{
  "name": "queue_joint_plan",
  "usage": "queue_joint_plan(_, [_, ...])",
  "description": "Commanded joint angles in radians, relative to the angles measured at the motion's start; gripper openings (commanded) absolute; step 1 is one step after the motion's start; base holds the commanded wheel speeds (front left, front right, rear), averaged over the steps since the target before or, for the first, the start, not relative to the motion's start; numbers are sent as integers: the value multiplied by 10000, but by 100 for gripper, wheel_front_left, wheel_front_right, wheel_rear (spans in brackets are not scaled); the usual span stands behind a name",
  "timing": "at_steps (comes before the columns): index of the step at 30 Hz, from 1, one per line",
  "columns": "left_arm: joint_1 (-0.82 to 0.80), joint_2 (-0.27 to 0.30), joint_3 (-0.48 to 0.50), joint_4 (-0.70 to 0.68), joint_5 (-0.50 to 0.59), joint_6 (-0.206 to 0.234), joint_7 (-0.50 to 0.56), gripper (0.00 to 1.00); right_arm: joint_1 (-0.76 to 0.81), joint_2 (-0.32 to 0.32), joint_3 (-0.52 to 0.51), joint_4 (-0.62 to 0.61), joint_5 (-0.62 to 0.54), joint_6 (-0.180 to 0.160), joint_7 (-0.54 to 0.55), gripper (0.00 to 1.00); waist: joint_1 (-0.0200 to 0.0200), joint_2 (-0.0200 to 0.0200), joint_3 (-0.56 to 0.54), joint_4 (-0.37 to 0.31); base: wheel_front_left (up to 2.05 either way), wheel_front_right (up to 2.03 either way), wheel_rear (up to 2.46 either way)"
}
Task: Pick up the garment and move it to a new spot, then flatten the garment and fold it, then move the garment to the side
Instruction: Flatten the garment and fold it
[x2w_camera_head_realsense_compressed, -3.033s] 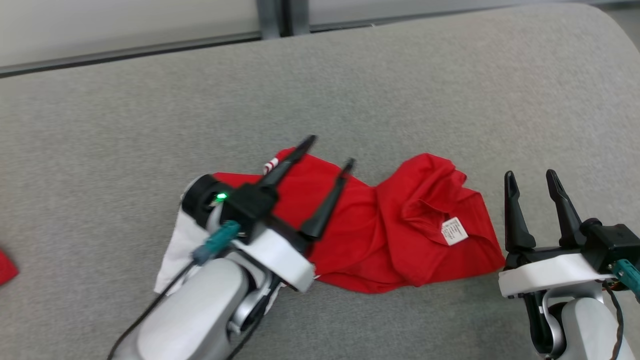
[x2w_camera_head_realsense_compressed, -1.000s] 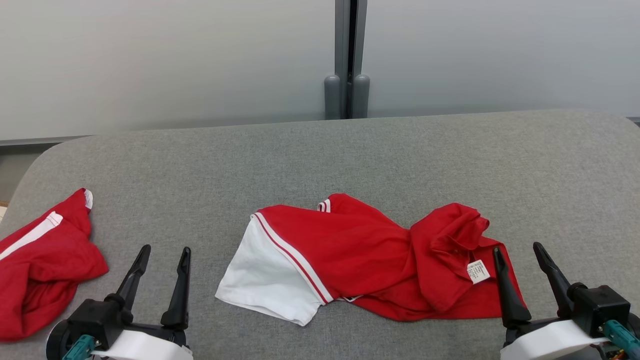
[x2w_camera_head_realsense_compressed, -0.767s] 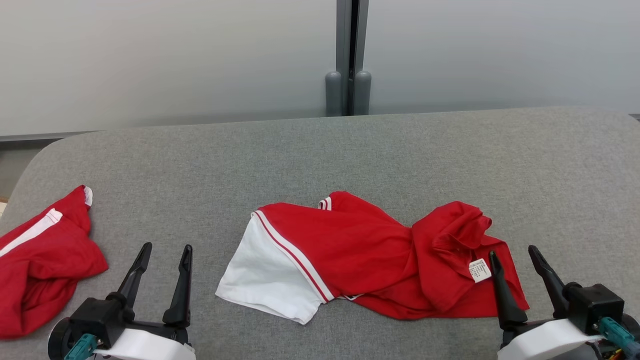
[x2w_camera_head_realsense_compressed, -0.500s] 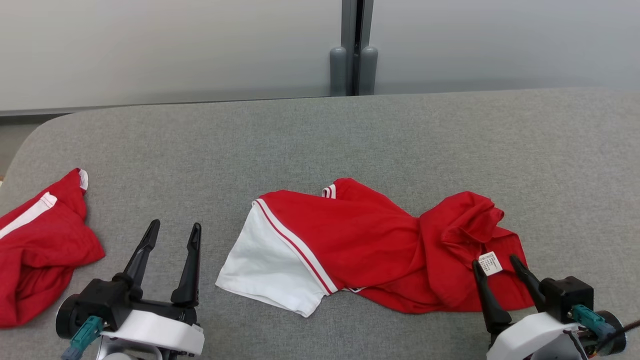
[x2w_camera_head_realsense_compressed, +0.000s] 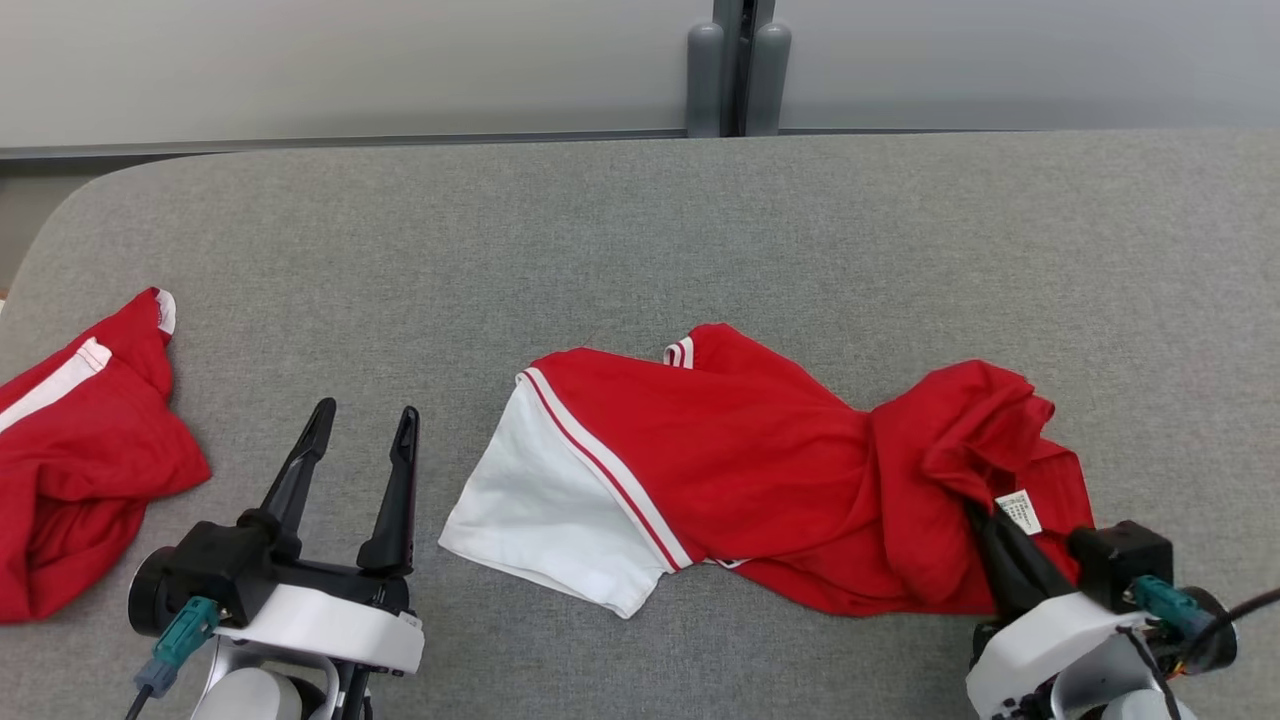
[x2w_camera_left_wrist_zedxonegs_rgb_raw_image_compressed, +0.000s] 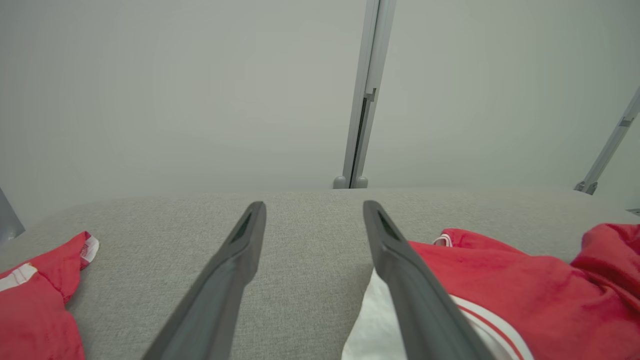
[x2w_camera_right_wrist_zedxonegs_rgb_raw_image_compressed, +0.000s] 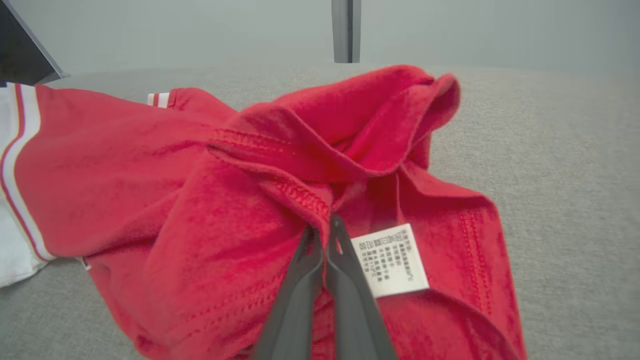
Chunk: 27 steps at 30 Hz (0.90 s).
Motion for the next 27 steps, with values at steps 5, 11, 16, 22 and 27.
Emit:
queue_joint_plan(5, [-158, -90, 319, 72, 216, -188, -16, 100, 61, -24, -469, -1013, 28, -3, -384, 0, 0, 0, 35, -211, 0, 0, 0])
queue_joint_plan(11, [-234, -140, 557, 115, 414, -340, -18, 100, -28, -53, -1759, -1832, 166, -3, -225, 0, 0, 0, 80, -470, 0, 0, 0])
queue_joint_plan(16, [-467, -195, 604, 177, 493, -488, -16, 100, -337, -210, -2519, -1433, 584, -6, 52, 0, 0, 0, 308, -429, 0, 0, 0])
queue_joint_plan(22, [-607, -357, 755, 235, 634, -574, -16, 100, -527, -176, -2596, -93, 1011, -1, 73, 0, 0, 0, 531, -238, 0, 0, 0])
queue_joint_plan(27, [-716, -472, 877, 307, 729, -680, -18, 100, -1149, -224, -2376, 1500, 1438, -1, -452, 0, 0, 0, 747, -202, 0, 0, 0])
